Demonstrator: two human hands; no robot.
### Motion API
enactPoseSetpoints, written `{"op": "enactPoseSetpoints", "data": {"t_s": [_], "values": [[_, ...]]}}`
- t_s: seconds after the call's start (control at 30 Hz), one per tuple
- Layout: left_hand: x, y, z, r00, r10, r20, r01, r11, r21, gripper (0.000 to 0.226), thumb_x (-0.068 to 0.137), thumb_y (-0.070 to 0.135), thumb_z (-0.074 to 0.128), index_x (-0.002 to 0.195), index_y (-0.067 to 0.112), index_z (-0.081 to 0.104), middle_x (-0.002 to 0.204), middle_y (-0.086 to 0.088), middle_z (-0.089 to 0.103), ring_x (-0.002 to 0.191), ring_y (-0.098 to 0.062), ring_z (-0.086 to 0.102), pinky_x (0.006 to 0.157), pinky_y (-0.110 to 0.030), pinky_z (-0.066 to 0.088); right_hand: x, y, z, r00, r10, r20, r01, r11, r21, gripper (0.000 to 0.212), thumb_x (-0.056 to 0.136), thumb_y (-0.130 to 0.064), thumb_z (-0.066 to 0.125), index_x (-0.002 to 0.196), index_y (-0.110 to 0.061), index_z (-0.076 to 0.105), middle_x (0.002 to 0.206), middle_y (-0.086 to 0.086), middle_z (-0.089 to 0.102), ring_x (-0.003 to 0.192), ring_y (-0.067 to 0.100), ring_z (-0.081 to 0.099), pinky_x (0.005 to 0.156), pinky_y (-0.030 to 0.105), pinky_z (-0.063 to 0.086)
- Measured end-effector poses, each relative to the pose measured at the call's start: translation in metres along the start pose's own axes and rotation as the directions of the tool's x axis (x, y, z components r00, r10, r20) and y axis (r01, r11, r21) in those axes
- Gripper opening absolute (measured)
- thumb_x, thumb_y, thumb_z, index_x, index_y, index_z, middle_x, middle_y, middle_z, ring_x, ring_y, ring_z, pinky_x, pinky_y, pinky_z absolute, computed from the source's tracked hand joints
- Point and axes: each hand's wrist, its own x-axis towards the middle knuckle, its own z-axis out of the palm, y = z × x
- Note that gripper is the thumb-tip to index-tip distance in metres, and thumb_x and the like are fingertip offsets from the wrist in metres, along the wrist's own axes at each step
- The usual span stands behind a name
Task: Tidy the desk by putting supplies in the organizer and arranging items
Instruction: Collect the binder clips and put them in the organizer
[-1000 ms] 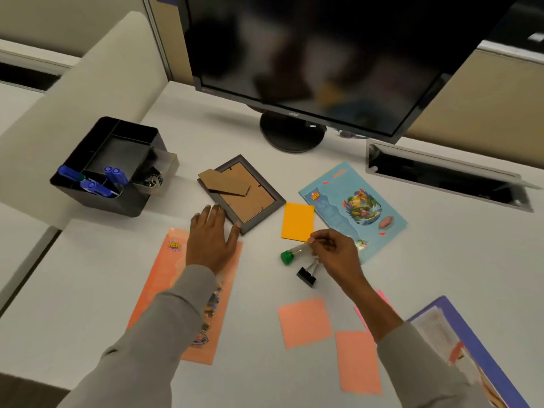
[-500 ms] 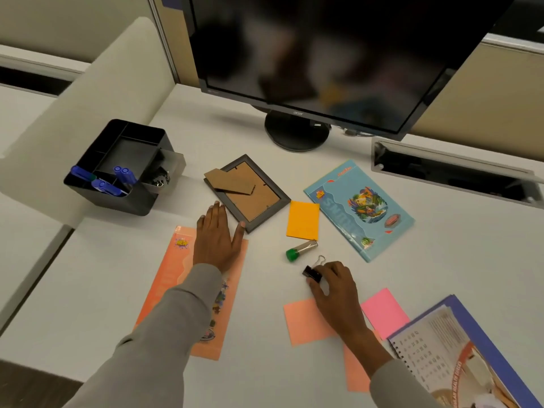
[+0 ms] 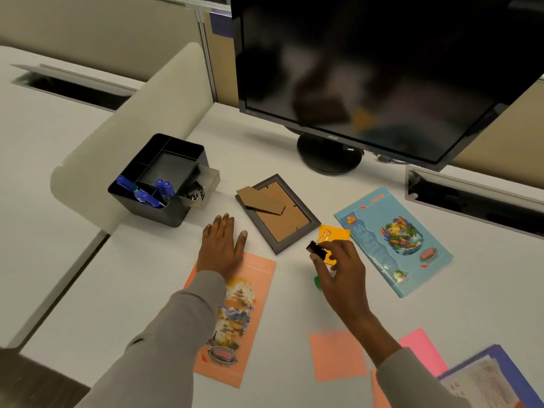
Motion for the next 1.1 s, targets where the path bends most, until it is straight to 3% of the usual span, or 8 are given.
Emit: {"op": "enactPoseSetpoints", "data": {"t_s": [0.07, 0.2, 0.47, 0.57, 0.73, 0.87, 1.0, 1.1], "values": [[-0.001, -0.003, 0.001, 1.0, -0.001, 0.014, 0.001, 1.0, 0.008, 0.074, 0.098, 0.057, 0.012, 0.157, 0.012, 0.018, 0.165, -0.006, 0.017, 0.153, -0.02, 0.01, 0.123, -0.035, 0.003, 0.019, -0.02, 0.013, 0.999, -0.029, 0.021, 0.028, 0.998, 0.05, 0.025, 0.092, -0.03, 0.069, 0.115, -0.023, 0.066, 0.11, -0.006, 0.057, 0.093, 0.014, 0.058, 0.066, 0.019, 0.051], [-0.003, 0.0, 0.002, 1.0, -0.019, -0.007, 0.019, 1.0, -0.002, 0.067, 0.103, 0.054, 0.018, 0.158, 0.016, 0.016, 0.165, -0.002, 0.013, 0.153, -0.017, 0.007, 0.121, -0.03, -0.002, 0.053, -0.059, 0.045, 0.992, -0.106, 0.064, 0.097, 0.988, 0.123, 0.026, 0.094, -0.032, 0.066, 0.119, -0.025, 0.064, 0.112, -0.008, 0.063, 0.098, 0.009, 0.058, 0.078, 0.034, 0.056], [-0.006, 0.001, -0.001, 0.999, -0.043, -0.017, 0.043, 0.999, -0.026, 0.066, 0.103, 0.058, 0.016, 0.157, 0.022, 0.017, 0.165, 0.003, 0.014, 0.153, -0.014, 0.007, 0.12, -0.03, -0.003, 0.108, -0.126, 0.107, 0.956, -0.227, 0.188, 0.204, 0.97, 0.132, 0.026, 0.094, -0.028, 0.066, 0.117, -0.015, 0.068, 0.106, -0.001, 0.065, 0.096, 0.014, 0.058, 0.085, 0.036, 0.053], [-0.005, 0.001, -0.003, 0.999, -0.039, -0.021, 0.038, 0.998, -0.05, 0.069, 0.101, 0.061, 0.016, 0.157, 0.021, 0.019, 0.164, 0.002, 0.019, 0.153, -0.016, 0.011, 0.125, -0.035, 0.005, 0.12, -0.145, 0.126, 0.937, -0.255, 0.24, 0.227, 0.964, 0.138, 0.027, 0.096, -0.028, 0.064, 0.12, -0.015, 0.067, 0.111, 0.0, 0.062, 0.101, 0.016, 0.056, 0.089, 0.034, 0.053], [-0.006, 0.0, -0.003, 0.999, -0.008, -0.041, 0.006, 0.999, -0.047, 0.074, 0.098, 0.063, 0.012, 0.156, 0.018, 0.024, 0.161, -0.001, 0.029, 0.151, -0.017, 0.02, 0.124, -0.037, 0.016, 0.135, -0.168, 0.15, 0.9, -0.269, 0.342, 0.267, 0.962, 0.053, 0.03, 0.098, -0.032, 0.059, 0.123, -0.017, 0.066, 0.121, 0.001, 0.061, 0.112, 0.016, 0.049, 0.088, 0.02, 0.033], [-0.005, -0.001, -0.003, 0.999, -0.006, -0.048, 0.003, 0.998, -0.063, 0.076, 0.097, 0.063, 0.014, 0.153, 0.015, 0.03, 0.158, -0.004, 0.035, 0.149, -0.019, 0.026, 0.124, -0.037, 0.016, 0.143, -0.176, 0.164, 0.877, -0.282, 0.388, 0.325, 0.944, -0.048, 0.03, 0.099, -0.034, 0.058, 0.122, -0.018, 0.068, 0.118, 0.002, 0.064, 0.109, 0.018, 0.049, 0.089, 0.027, 0.037], [-0.005, 0.0, -0.004, 0.999, -0.005, -0.039, 0.003, 0.997, -0.072, 0.088, 0.091, 0.069, 0.0, 0.154, 0.015, 0.028, 0.16, -0.003, 0.032, 0.15, -0.018, 0.024, 0.124, -0.038, 0.015, 0.152, -0.181, 0.174, 0.894, -0.245, 0.375, 0.317, 0.938, -0.142, 0.024, 0.098, -0.035, 0.059, 0.111, -0.02, 0.072, 0.109, 0.001, 0.065, 0.103, 0.019, 0.051, 0.086, 0.033, 0.036], [-0.005, -0.001, -0.002, 0.999, -0.003, -0.045, 0.0, 0.998, -0.067, 0.078, 0.095, 0.065, 0.017, 0.154, 0.015, 0.028, 0.16, -0.003, 0.032, 0.15, -0.018, 0.022, 0.125, -0.036, 0.011, 0.156, -0.186, 0.179, 0.901, -0.215, 0.376, 0.305, 0.932, -0.197, 0.021, 0.096, -0.034, 0.062, 0.108, -0.02, 0.072, 0.106, 0.002, 0.068, 0.103, 0.022, 0.054, 0.084, 0.035, 0.034]]}}
